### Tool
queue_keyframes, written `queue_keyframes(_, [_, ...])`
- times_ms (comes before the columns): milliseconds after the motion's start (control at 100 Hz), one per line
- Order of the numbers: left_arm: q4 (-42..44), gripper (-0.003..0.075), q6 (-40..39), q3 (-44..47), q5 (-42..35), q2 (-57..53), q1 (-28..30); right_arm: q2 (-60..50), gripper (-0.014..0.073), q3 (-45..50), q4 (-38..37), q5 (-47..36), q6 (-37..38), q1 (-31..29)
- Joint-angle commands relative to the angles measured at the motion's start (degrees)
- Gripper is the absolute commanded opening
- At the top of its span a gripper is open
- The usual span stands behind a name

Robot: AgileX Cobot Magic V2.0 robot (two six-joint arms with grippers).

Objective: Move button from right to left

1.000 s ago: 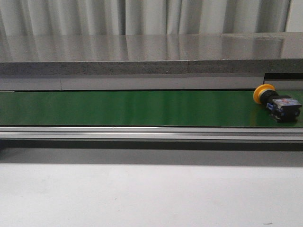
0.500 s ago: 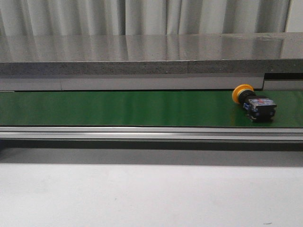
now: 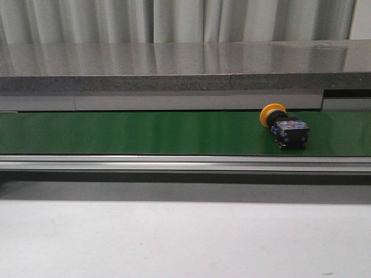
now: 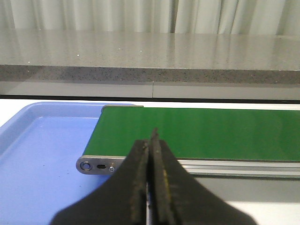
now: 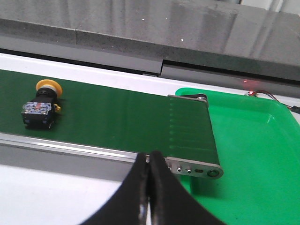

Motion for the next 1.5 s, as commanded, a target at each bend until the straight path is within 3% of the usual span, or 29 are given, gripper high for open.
queue_keyframes(0, [-0.4, -0.0020, 0.0, 2.6, -4.6, -1.8, 0.1, 0.4, -0.0068, -1.3, -0.4, -4.8, 0.0, 0.0])
queue_keyframes(990, [-0.2, -0.0020, 0.0, 1.9, -6.6, -1.8, 0.1, 0.4, -0.0068, -1.3, -0.4, -4.8, 0.0, 0.0])
queue_keyframes(1490, [-0.4, -0.0020, 0.0, -15.3, -1.1, 11.3, 0.1, 0.4, -0.0068, -1.3, -0.4, -4.8, 0.0, 0.0])
